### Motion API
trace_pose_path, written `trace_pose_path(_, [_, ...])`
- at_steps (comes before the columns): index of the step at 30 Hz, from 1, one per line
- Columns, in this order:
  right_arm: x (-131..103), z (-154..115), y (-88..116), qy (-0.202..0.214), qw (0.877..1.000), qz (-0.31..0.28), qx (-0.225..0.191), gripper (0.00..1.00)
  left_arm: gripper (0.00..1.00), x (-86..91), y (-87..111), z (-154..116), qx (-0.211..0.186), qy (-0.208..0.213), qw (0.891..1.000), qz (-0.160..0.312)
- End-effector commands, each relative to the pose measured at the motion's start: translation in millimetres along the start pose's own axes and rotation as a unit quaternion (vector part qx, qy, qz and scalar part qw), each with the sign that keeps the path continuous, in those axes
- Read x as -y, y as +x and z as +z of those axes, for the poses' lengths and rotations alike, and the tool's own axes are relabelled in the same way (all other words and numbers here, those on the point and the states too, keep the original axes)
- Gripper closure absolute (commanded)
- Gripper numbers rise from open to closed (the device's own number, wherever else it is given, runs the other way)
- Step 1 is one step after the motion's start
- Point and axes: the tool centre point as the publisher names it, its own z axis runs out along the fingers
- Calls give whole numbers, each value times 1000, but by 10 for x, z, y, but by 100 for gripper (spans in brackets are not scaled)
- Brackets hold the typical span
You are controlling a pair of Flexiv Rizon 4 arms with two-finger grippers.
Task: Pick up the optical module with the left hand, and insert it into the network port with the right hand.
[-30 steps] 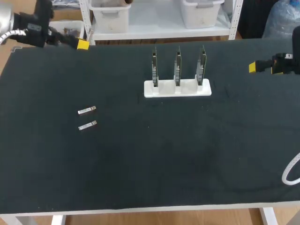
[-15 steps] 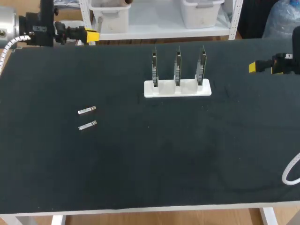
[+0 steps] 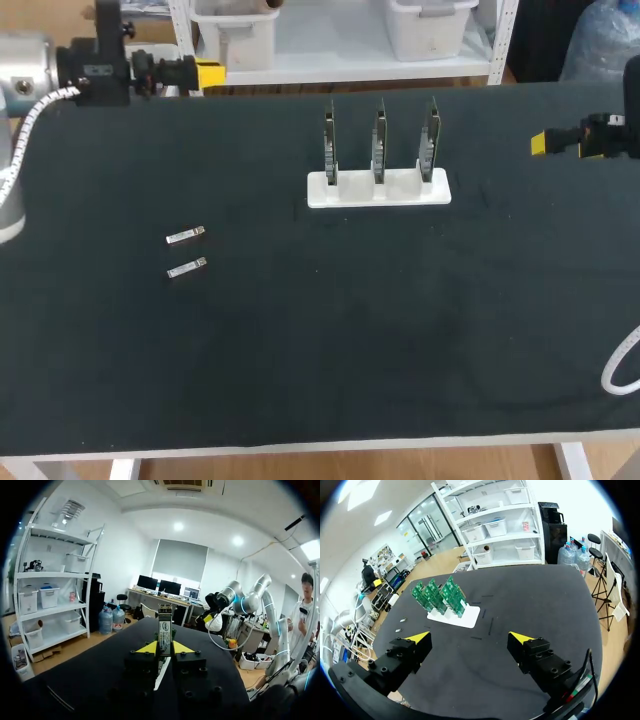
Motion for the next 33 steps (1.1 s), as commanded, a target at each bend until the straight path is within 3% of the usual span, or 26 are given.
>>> trace_pose_path(1, [-7,-16,6,1,1000,0,0,0,100,8,-2,1,-4,-5,1000,0])
trace_pose_path(9, [-7,-16,6,1,1000,0,0,0,100,-1,18,-15,-23,-32,999,-1])
trace_pose_path(24, [-7,-16,6,1,1000,0,0,0,100,-1,18,-15,-23,-32,999,-1])
trace_pose_path(27, [-7,-16,6,1,1000,0,0,0,100,5,31,4,-17,-10,1000,7])
trace_pose_path(33, [-7,-16,6,1,1000,0,0,0,100,90,-101,217,-22,25,997,66])
